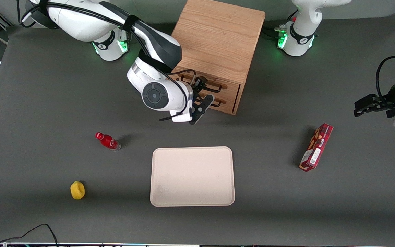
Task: Open upper drawer
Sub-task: 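Hook the right gripper onto the upper drawer's black bar handle, then pull the handle with the right gripper, sliding the drawer out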
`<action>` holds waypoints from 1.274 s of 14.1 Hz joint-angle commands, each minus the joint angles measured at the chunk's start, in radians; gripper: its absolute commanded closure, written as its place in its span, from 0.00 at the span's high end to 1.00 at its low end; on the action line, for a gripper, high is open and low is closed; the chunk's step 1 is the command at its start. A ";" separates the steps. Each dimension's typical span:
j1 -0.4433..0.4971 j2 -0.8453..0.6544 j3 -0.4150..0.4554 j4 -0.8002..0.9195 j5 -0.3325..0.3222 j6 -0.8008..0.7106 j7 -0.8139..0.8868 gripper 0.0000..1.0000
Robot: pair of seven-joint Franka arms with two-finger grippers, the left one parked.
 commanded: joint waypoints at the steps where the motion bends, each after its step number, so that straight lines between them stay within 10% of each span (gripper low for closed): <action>1: -0.010 0.020 0.003 0.010 -0.030 0.019 -0.024 1.00; 18: -0.021 0.120 -0.093 0.225 -0.036 0.016 -0.116 1.00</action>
